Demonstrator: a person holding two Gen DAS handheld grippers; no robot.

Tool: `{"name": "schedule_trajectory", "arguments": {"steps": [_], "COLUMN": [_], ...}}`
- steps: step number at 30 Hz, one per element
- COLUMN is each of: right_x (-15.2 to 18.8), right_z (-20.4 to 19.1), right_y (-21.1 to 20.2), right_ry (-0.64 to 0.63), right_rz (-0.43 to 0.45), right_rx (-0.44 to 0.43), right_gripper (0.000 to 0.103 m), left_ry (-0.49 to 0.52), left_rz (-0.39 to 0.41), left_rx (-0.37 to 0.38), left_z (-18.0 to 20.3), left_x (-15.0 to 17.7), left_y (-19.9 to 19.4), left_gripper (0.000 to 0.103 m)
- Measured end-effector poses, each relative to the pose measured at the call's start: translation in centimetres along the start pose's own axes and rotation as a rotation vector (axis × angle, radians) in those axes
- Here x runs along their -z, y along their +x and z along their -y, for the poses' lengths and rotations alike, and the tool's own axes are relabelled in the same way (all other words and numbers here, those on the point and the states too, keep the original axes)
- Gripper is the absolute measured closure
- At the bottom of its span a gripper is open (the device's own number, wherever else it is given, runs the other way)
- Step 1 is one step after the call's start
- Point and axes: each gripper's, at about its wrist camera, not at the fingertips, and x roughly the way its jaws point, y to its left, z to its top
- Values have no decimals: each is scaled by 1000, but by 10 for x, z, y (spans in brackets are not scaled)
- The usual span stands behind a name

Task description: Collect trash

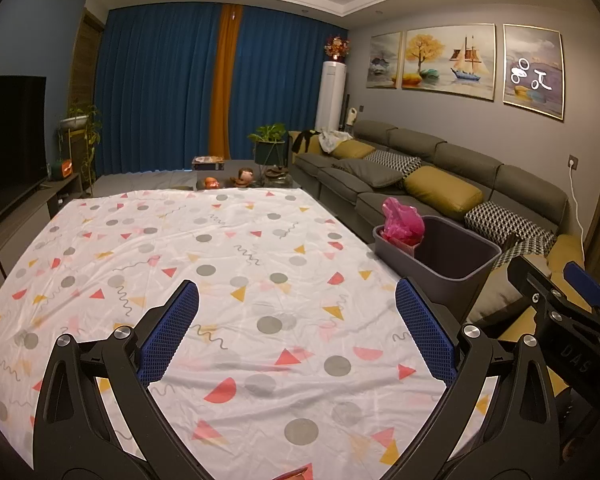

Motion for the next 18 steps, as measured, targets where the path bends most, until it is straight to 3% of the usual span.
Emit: {"name": "schedule_trajectory", "arguments": {"steps": [18], "right_x": [1], "right_z": [-3], "right_y": [3], "right_ry": [1], "right_rz": [0], "right_rx": [-2], "right_gripper": [6], "left_ry": [-4], "left_rz": [4], "left_rx": [2], "left_z": [1], "left_x": [-1], "left_y": [-1], "left_gripper": [6]}}
